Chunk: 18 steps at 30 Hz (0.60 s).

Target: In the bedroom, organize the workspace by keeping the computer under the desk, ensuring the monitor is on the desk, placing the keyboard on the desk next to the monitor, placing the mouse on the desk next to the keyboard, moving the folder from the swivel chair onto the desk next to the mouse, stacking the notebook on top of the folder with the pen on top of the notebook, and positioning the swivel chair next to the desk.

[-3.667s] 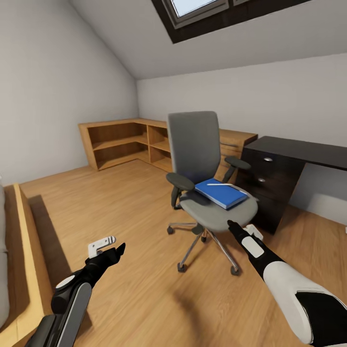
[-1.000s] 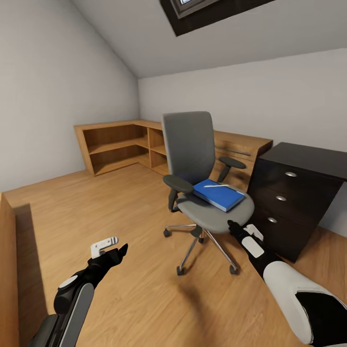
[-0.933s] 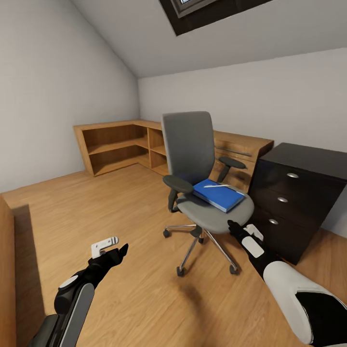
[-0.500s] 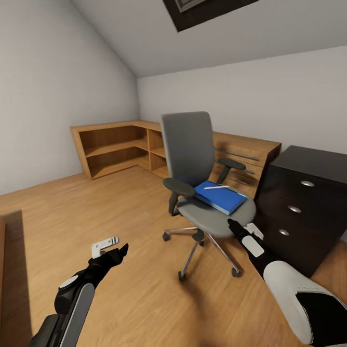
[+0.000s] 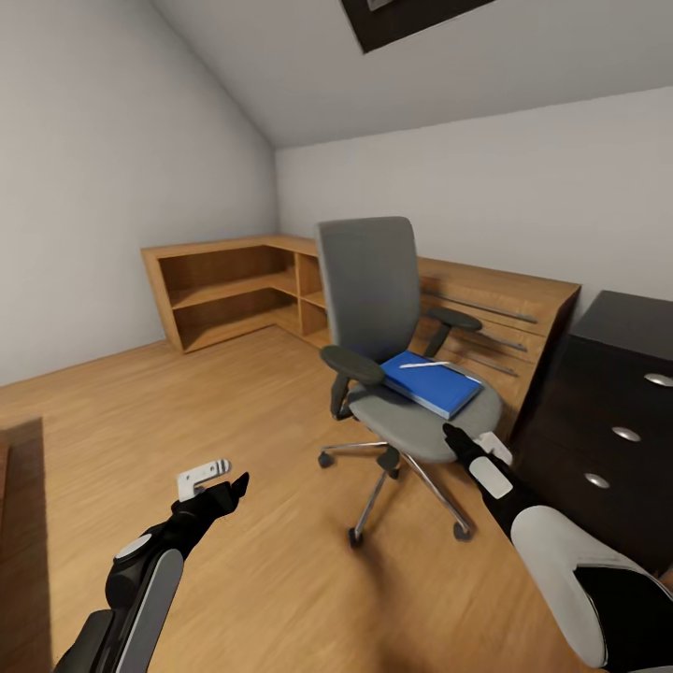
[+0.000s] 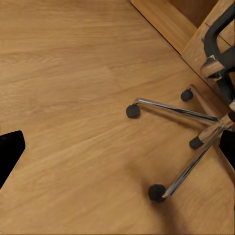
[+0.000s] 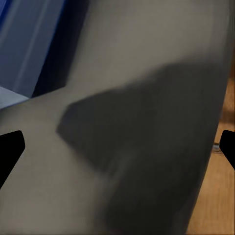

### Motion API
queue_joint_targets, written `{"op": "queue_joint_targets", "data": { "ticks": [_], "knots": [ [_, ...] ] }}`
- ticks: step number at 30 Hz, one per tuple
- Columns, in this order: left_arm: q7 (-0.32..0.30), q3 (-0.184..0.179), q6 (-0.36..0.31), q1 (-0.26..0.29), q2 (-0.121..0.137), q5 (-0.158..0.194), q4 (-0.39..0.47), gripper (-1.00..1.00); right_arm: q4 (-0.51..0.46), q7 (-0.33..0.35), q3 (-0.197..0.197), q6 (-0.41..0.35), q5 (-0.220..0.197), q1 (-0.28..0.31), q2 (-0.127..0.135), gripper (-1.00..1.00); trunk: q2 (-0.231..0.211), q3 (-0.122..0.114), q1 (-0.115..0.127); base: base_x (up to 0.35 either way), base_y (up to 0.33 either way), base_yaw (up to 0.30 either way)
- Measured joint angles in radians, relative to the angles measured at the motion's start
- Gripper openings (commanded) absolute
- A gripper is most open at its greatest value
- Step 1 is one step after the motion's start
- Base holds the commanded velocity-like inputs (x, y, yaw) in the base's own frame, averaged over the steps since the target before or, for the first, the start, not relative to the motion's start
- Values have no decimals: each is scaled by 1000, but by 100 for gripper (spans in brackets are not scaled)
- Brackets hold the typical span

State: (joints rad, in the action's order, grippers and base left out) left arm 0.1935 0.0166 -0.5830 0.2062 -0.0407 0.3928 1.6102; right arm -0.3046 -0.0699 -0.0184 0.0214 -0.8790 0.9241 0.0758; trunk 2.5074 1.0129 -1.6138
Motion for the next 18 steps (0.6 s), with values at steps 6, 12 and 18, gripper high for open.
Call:
{"op": "queue_joint_targets", "data": {
  "ticks": [6, 12, 18],
  "knots": [
    [0, 0, 0, 0, 0, 0, 0, 100, 21, 1, -3, 69, -1, 0, -5, 100, 0, 0, 0, 267, 4, 219],
    [0, 0, 0, 0, 0, 0, -1, 100, 19, 4, 2, 56, -1, 0, -7, 100, 0, 0, 0, 228, 0, 36],
    [0, 0, 0, 0, 0, 0, -1, 100, 5, 4, 1, 11, 0, 0, -7, 100, 0, 0, 0, 184, 0, 3]
  ]
}}
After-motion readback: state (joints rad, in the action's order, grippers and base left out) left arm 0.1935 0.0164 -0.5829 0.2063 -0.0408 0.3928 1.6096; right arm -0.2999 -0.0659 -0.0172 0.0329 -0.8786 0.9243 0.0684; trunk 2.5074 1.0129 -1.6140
